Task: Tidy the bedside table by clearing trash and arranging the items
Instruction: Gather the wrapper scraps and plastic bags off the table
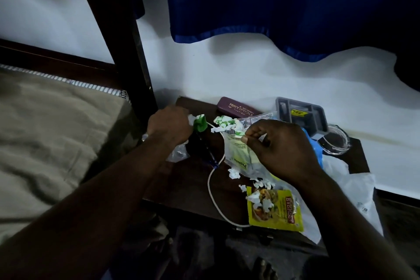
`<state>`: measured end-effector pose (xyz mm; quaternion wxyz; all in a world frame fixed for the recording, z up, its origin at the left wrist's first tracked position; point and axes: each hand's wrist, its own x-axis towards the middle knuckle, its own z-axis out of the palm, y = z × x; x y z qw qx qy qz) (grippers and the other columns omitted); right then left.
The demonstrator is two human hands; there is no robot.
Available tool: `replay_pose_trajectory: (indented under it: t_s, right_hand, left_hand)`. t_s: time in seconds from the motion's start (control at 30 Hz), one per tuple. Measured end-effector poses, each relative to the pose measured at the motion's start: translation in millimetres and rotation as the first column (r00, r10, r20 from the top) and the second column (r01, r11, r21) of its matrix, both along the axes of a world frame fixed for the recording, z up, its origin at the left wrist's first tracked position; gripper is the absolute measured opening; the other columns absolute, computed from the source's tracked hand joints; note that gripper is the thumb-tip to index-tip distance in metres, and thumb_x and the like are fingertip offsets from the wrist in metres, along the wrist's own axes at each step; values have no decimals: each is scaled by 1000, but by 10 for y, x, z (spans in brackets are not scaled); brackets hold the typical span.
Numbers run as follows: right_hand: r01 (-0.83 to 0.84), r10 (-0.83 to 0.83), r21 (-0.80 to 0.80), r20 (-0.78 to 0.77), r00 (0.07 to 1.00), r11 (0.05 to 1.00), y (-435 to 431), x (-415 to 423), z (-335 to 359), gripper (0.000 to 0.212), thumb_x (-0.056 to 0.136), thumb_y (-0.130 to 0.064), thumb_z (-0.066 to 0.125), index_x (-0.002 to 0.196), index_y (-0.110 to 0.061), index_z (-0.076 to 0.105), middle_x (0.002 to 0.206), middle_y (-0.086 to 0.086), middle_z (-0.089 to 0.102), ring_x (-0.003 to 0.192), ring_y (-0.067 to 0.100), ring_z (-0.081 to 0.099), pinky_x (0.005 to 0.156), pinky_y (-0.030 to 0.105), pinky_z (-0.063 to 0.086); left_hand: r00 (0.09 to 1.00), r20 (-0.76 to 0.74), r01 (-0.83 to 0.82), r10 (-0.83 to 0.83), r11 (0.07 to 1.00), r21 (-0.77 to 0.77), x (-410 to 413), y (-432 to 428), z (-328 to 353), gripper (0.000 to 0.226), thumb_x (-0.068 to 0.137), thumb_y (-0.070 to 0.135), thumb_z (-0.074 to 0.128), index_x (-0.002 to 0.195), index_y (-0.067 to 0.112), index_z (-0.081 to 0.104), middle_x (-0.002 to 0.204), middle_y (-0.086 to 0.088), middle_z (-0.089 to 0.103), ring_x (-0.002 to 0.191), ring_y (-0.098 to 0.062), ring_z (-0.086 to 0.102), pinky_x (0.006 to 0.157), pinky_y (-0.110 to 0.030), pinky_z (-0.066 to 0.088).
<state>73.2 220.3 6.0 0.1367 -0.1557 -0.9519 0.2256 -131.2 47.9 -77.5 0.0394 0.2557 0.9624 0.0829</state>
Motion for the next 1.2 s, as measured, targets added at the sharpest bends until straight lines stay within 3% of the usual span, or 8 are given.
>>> replay_pose_trajectory:
  t_s: [0.27,0.4,0.53,0.6,0.73,0.83,0.97,1.2]
  right_hand:
    - [212,-204,26,-173,963,977,329,52,94,7,86,-29,79,91,-29,74,90,-12,75,68,3,65,66,11,37]
    - [192,-195,-100,-16,981,976,446,162,26,25,82,-34,84,104,-29,72,107,-8,71,79,8,67,70,20,45]
    - [144,-144,-71,-3,990,987,431,221,-7,37,81,-32,85,114,-23,71,112,-2,71,92,17,67,75,27,51]
    - [140,-140,-21,1,990,990,438,235,-10,41,81,-29,84,118,-21,69,118,3,68,106,25,64,87,36,53]
    - [184,-184,7,35,982,983,550,350,-6,59,82,-40,82,135,-24,61,135,1,64,122,26,61,94,30,45]
    - [249,-241,-29,168,956,968,704,435,-30,79,83,-35,80,152,-25,44,149,4,57,133,29,55,102,36,45]
    - [201,-196,18,328,924,979,726,397,-105,90,77,-15,71,159,-24,34,157,8,45,144,37,39,114,46,39]
    - [127,-181,183,322,929,975,690,340,-180,66,77,-23,78,138,-35,57,147,0,50,141,33,37,116,51,35]
  left_hand:
    - [977,-206,18,45,956,294,105,-14,420,58,69,69,45,93,23,71,87,-11,73,81,-38,71,69,-35,51]
    - [995,-96,58,-20,909,412,241,-23,671,33,64,57,41,87,34,47,73,-1,61,64,-30,56,64,-30,41]
    - [997,-48,81,-67,892,444,387,-29,836,10,78,38,52,78,31,58,74,4,65,72,-28,63,68,-30,46]
    - [997,-40,78,-68,895,439,465,-33,908,16,77,38,50,68,28,56,68,6,60,71,-27,61,68,-29,42]
    - [999,-32,48,-37,866,498,613,-68,1070,32,73,56,51,61,27,58,54,5,54,57,-19,55,60,-29,37]
    - [999,-36,11,6,887,461,701,-179,1118,47,70,70,57,62,24,58,55,9,57,56,-8,53,56,-23,35]
    - [999,21,-34,28,913,408,877,-326,1050,29,61,51,67,70,24,60,65,13,61,63,-10,59,57,-21,38]
    - [998,22,44,-61,888,458,959,-149,1034,24,68,34,75,87,28,62,83,4,67,76,-20,62,59,-24,38]
